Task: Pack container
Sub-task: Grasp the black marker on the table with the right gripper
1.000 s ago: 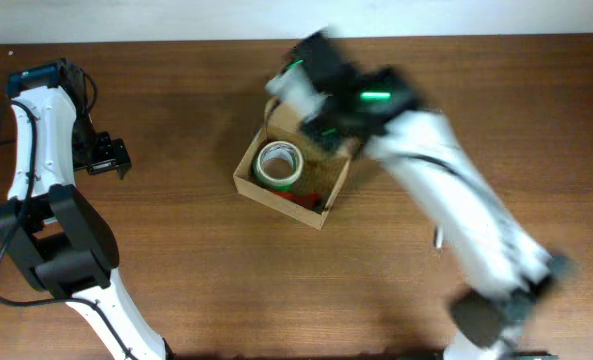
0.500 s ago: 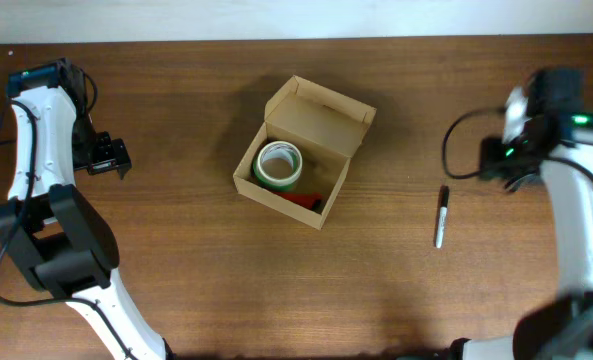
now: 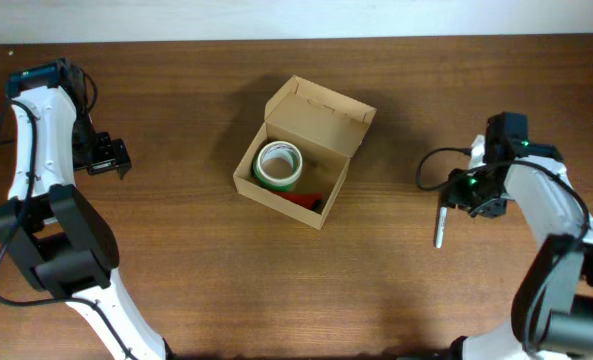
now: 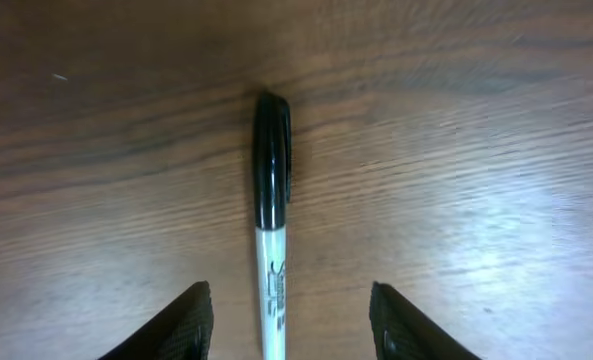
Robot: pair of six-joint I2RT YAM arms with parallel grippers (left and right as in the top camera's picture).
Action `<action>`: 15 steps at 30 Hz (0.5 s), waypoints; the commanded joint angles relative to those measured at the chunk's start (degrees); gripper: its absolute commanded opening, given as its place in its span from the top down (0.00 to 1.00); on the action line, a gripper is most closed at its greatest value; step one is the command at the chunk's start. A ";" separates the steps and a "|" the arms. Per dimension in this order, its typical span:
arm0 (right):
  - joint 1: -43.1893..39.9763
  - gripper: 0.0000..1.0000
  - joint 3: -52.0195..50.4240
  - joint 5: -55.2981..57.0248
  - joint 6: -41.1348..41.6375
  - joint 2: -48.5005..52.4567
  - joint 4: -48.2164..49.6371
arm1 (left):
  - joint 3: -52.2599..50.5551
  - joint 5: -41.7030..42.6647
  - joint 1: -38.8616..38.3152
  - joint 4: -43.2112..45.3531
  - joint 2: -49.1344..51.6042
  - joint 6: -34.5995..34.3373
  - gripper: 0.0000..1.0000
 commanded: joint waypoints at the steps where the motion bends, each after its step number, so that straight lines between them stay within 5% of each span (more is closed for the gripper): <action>1: 0.66 0.48 -1.20 -1.46 1.70 2.86 0.87 | -0.24 0.44 0.13 0.15 -0.48 0.70 0.00; 8: 3.02 0.49 -1.20 -1.38 1.70 6.95 2.73 | -0.24 0.44 0.15 0.15 -0.48 0.72 0.00; 12: 3.67 0.89 -1.20 -0.42 2.84 9.03 3.56 | -0.24 0.44 0.13 0.15 -0.48 0.70 0.00; 15: 3.67 0.96 -1.20 0.72 4.28 10.23 4.24 | -0.24 0.44 0.13 0.15 -0.48 0.70 0.00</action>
